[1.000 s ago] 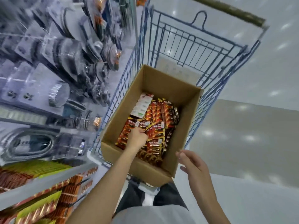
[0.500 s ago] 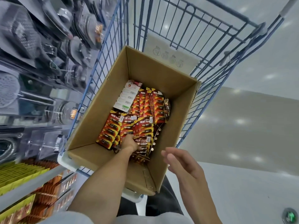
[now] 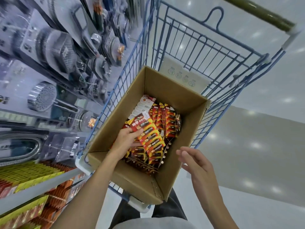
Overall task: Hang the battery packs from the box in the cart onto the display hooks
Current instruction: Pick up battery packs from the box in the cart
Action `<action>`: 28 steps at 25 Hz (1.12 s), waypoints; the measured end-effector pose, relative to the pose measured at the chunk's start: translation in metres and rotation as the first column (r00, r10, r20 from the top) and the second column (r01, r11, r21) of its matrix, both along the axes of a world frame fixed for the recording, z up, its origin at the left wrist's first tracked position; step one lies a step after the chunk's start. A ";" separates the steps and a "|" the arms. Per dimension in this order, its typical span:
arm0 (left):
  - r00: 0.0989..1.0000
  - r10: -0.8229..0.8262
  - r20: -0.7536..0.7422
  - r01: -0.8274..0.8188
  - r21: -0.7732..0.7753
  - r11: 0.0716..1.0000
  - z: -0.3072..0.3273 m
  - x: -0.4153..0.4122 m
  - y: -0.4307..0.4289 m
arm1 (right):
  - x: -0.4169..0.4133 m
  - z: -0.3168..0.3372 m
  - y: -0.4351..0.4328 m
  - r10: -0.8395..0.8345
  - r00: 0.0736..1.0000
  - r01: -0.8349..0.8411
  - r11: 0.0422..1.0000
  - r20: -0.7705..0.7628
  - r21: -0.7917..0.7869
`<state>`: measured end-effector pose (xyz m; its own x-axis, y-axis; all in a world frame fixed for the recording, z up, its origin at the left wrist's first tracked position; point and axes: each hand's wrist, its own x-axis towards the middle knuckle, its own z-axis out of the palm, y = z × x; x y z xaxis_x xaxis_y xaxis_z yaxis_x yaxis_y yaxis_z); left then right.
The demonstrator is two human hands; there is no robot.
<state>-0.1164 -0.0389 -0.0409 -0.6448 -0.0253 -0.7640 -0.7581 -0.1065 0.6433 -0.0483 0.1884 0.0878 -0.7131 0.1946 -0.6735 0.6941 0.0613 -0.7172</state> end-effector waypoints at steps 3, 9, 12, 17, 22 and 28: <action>0.983 0.173 -0.057 -0.167 0.085 0.982 0.041 0.009 -0.023 | -0.015 -0.014 -0.007 0.049 0.998 -0.050 0.999 0.028 0.018; 0.935 0.347 -0.076 -0.345 0.041 0.938 0.084 0.033 -0.047 | -0.081 -0.117 -0.055 0.299 0.928 -0.329 0.938 0.222 0.110; 0.937 0.341 -0.069 -0.341 0.014 0.940 0.091 0.044 -0.052 | -0.095 -0.195 -0.069 0.335 0.829 -0.418 0.903 0.448 0.097; 0.948 0.317 -0.041 -0.315 0.038 0.948 0.093 0.058 -0.055 | -0.074 -0.283 -0.075 0.272 0.752 -0.481 0.849 0.600 0.217; 0.951 0.309 -0.023 -0.307 0.047 0.950 0.092 0.074 -0.060 | -0.059 -0.271 -0.087 0.193 0.834 -0.408 0.846 0.517 0.343; 0.958 0.254 -0.132 -0.256 0.006 0.967 0.116 0.097 -0.060 | -0.067 -0.240 -0.089 0.405 0.878 -0.452 0.878 0.256 0.160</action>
<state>-0.0198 -0.0990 0.0752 -0.7101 -0.2096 -0.6722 -0.6159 -0.2776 0.7373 -0.1158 0.0992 -0.1522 -0.6060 0.0542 -0.7936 0.6962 0.5188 -0.4962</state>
